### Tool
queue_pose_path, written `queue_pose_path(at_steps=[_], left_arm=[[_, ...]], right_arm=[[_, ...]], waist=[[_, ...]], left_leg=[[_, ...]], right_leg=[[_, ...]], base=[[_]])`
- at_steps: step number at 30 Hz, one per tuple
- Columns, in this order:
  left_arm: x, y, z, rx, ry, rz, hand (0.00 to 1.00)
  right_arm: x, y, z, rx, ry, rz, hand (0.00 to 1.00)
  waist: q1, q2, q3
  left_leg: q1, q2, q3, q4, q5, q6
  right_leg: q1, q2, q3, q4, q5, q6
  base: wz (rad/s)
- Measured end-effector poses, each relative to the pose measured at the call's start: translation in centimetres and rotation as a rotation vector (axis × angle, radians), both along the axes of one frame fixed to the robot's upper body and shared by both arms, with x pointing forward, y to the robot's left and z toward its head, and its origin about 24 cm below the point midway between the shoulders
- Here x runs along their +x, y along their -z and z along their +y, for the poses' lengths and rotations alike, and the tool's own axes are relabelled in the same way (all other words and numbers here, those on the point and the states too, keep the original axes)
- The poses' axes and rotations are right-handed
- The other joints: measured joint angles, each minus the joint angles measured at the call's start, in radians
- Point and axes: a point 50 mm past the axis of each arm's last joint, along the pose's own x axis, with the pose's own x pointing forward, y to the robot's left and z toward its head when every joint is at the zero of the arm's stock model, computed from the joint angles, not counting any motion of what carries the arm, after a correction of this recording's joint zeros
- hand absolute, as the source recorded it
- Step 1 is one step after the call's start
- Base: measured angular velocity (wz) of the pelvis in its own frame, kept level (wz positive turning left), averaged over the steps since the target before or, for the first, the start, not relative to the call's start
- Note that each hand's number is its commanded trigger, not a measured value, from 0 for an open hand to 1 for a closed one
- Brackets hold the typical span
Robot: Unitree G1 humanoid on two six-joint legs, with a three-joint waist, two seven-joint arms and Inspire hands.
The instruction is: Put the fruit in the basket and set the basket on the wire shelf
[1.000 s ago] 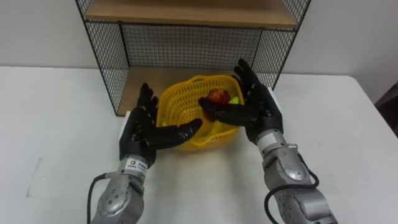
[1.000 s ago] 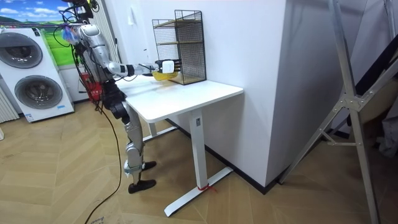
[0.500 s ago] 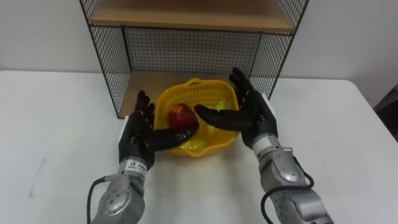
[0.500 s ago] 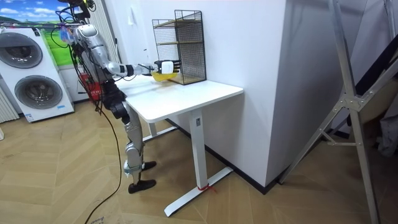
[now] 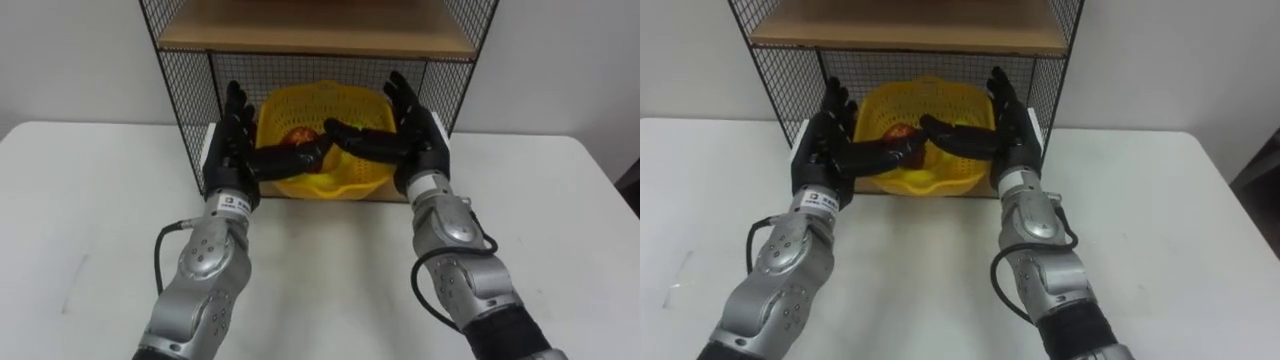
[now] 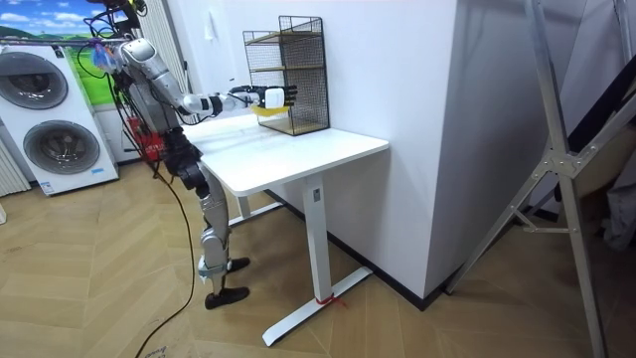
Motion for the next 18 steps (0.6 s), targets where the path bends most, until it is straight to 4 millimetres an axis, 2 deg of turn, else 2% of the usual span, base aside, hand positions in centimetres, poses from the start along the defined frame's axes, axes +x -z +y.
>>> queue_pose_path(at_steps=[3, 6, 11, 18], left_arm=[[0.4, -0.2, 0.0, 0.019, 0.004, 0.010, 0.00], [1.1, -1.0, -0.2, 0.039, 0.009, 0.000, 0.00], [1.7, -2.1, -0.7, 0.068, 0.020, -0.037, 0.00], [1.7, -1.6, -1.0, 0.081, 0.014, 0.028, 0.00]], right_arm=[[0.1, 0.2, 0.0, 0.013, 0.006, 0.022, 0.00], [0.6, 0.1, 0.2, 0.016, 0.018, 0.038, 0.00], [0.9, 0.2, 0.1, 0.046, 0.053, 0.069, 0.00], [0.9, 0.8, 0.0, 0.068, 0.077, 0.134, 0.00]], waist=[[-0.003, 0.003, 0.0017], [-0.007, 0.016, 0.0093], [-0.007, 0.023, 0.0092], [-0.011, 0.027, 0.0060]], left_leg=[[0.000, 0.000, -0.001, 0.000, 0.000, 0.000], [0.006, 0.000, -0.002, 0.000, 0.000, 0.000], [0.010, -0.002, -0.005, -0.012, 0.007, 0.001], [0.011, -0.002, -0.002, -0.011, 0.008, 0.001]], right_leg=[[0.001, 0.001, 0.000, 0.000, 0.000, 0.000], [0.008, 0.000, 0.000, -0.003, 0.000, 0.000], [0.012, 0.001, 0.000, -0.014, 0.005, 0.002], [0.009, 0.001, 0.001, -0.014, 0.007, -0.001]], base=[[0.00], [0.00], [0.01], [0.00]])
